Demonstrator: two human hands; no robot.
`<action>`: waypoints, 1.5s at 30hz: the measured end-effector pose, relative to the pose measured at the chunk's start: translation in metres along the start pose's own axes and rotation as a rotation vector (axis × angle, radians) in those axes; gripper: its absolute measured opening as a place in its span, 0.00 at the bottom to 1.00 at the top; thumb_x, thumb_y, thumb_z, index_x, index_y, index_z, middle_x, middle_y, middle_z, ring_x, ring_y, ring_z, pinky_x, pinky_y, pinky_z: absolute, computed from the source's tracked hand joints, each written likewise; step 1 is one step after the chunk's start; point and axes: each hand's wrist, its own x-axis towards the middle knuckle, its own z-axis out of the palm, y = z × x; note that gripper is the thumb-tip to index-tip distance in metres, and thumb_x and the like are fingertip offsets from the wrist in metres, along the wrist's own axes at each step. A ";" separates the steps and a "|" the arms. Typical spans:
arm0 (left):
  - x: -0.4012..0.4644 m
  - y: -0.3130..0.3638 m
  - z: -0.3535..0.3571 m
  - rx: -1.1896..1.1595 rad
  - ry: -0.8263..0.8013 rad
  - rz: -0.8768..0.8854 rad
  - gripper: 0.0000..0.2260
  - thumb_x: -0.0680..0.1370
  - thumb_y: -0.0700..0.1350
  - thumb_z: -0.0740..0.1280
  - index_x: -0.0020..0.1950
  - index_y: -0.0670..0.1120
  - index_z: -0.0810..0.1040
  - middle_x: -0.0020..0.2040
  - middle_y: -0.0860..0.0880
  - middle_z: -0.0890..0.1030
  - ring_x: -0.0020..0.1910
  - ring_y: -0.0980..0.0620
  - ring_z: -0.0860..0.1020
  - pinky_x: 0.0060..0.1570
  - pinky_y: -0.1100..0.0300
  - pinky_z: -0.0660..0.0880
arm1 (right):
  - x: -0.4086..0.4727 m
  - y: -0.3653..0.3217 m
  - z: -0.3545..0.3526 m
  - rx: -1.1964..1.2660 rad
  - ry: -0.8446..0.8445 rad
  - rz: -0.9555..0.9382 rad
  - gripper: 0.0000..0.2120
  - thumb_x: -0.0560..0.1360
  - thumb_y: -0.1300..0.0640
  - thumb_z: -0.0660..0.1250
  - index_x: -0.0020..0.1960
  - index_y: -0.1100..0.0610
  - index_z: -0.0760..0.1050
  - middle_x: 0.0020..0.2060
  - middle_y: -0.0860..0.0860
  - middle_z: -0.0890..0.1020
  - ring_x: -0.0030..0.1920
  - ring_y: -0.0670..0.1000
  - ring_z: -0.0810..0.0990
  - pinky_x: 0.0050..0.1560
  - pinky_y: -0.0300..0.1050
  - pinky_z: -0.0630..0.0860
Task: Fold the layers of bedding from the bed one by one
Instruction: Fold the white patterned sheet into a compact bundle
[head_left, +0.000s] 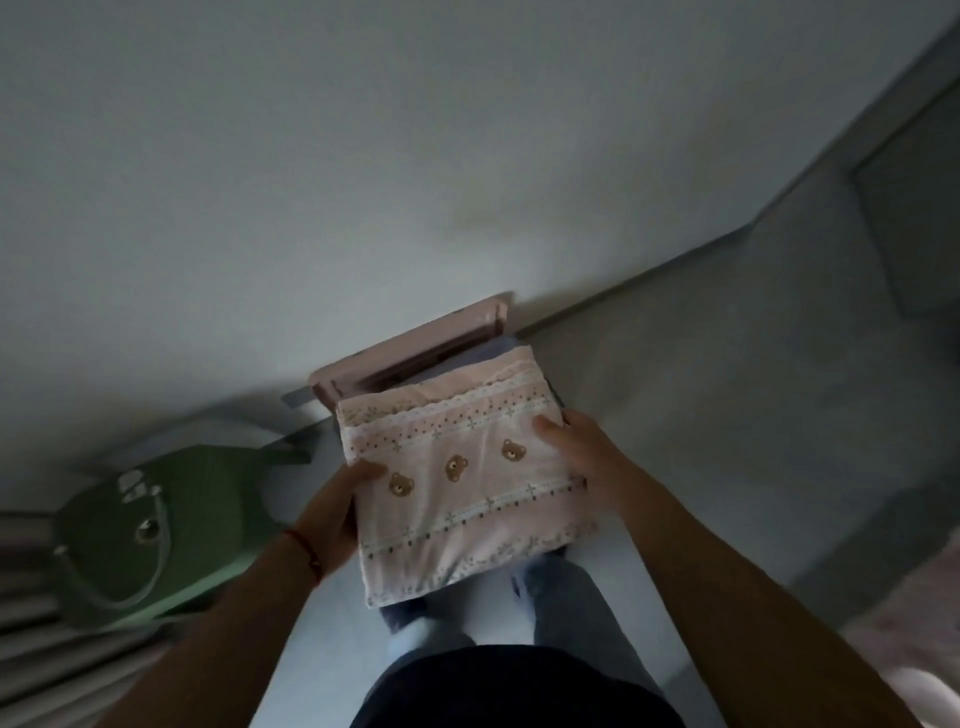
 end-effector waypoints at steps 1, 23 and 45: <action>0.004 -0.004 -0.002 -0.005 0.044 -0.010 0.18 0.78 0.41 0.67 0.67 0.46 0.75 0.60 0.39 0.83 0.58 0.35 0.81 0.57 0.38 0.78 | 0.019 0.005 0.004 -0.044 -0.028 0.041 0.27 0.76 0.39 0.67 0.70 0.51 0.74 0.61 0.51 0.81 0.58 0.57 0.82 0.61 0.59 0.80; 0.393 -0.163 -0.084 0.275 0.572 0.004 0.23 0.75 0.45 0.74 0.66 0.47 0.69 0.55 0.48 0.79 0.54 0.44 0.80 0.47 0.53 0.80 | 0.434 0.220 0.109 -0.154 -0.110 0.412 0.12 0.76 0.52 0.70 0.56 0.58 0.81 0.53 0.58 0.85 0.50 0.58 0.84 0.53 0.53 0.81; 0.512 -0.250 -0.116 1.852 0.519 0.161 0.45 0.78 0.45 0.67 0.81 0.40 0.36 0.79 0.30 0.40 0.79 0.30 0.45 0.76 0.35 0.53 | 0.526 0.336 0.163 -0.936 -0.507 -0.308 0.53 0.75 0.53 0.76 0.83 0.42 0.40 0.83 0.46 0.40 0.82 0.51 0.45 0.78 0.52 0.55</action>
